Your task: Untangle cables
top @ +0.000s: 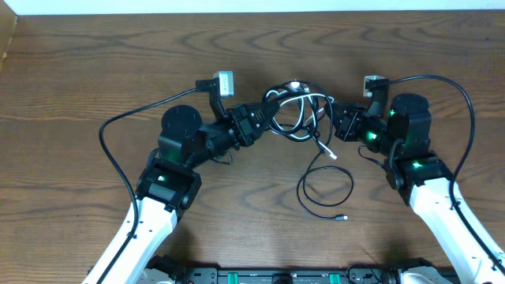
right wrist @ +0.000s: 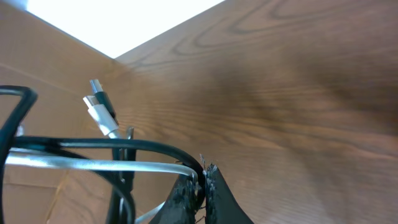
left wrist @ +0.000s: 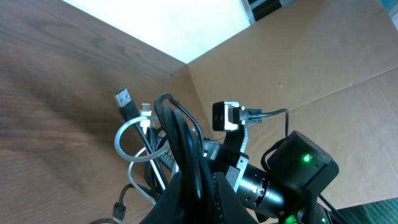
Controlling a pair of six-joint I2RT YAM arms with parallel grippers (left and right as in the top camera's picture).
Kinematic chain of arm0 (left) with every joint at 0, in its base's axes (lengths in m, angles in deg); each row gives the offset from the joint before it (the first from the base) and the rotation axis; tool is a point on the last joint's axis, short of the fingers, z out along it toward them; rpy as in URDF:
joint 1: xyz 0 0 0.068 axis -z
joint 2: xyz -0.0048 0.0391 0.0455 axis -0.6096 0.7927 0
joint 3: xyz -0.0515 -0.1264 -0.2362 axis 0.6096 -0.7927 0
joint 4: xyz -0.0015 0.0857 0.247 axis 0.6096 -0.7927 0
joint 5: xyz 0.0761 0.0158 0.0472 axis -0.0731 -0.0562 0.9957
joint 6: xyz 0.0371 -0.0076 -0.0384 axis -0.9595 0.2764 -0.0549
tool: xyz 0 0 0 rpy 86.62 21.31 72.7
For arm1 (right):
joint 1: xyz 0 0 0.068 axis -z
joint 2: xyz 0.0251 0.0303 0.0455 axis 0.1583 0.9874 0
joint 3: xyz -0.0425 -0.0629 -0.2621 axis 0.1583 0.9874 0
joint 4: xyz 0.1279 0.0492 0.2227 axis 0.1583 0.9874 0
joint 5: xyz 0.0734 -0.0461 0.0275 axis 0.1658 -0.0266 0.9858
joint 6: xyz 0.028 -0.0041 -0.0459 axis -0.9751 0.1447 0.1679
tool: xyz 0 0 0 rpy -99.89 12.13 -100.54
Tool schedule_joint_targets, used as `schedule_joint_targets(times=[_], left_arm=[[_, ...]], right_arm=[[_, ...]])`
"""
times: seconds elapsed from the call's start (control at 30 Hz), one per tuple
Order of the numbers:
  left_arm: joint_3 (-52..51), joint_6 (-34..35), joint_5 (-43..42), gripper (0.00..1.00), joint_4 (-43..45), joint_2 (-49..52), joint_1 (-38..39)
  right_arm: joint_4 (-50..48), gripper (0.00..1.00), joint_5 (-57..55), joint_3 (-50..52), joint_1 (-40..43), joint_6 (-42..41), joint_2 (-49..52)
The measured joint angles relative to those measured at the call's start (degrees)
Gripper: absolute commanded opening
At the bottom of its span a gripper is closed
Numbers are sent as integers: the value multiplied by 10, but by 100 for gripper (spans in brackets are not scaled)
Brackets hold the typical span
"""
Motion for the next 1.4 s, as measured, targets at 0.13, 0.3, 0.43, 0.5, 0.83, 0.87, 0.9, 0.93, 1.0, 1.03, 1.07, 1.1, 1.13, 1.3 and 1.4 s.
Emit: schedule_joint_targets(times=[0.13, 0.3, 0.43, 0.5, 0.83, 0.87, 0.9, 0.93, 1.0, 1.03, 1.07, 1.1, 1.13, 1.3, 1.4], left_arm=[[0, -7, 0, 8, 10, -3, -15], [0, -11, 2, 8, 12, -4, -41], [0, -11, 2, 8, 12, -4, -49], [0, -11, 2, 8, 12, -4, -49], [0, -11, -23, 8, 15, -4, -49], [0, -11, -33, 7, 19, -4, -49], [0, -11, -42, 7, 27, -4, -49], [0, -11, -52, 8, 37, -4, -49], [0, -11, -78, 7, 67, -4, -49], [0, -11, -93, 8, 87, -4, -49], [0, -11, -107, 7, 105, -4, -49], [0, -11, -119, 7, 119, -4, -49], [0, -11, -133, 7, 132, -5, -49], [0, -11, -178, 8, 142, -6, -49], [0, -10, -189, 7, 142, -6, -49]], right_arm=[[29, 1, -45, 0, 33, 8, 1], [45, 1, -88, 0, 84, 14, 1], [49, 1, -89, 0, 104, 19, 1], [51, 1, -87, 0, 105, 21, 1], [38, 14, -5, 0, 106, 58, 1], [37, 15, 1, 0, 106, 60, 1], [34, 17, 9, 0, 106, 64, 1], [33, 18, 14, 0, 106, 68, 1], [33, 19, 19, 0, 106, 71, 1], [32, 20, 19, 0, 106, 72, 1], [33, 20, 19, 0, 106, 72, 1], [31, 20, 19, 0, 106, 72, 1], [28, 20, 19, 0, 106, 72, 1], [-32, 25, 71, 2, 106, 83, 2], [-87, 27, 135, 2, 106, 97, 2]])
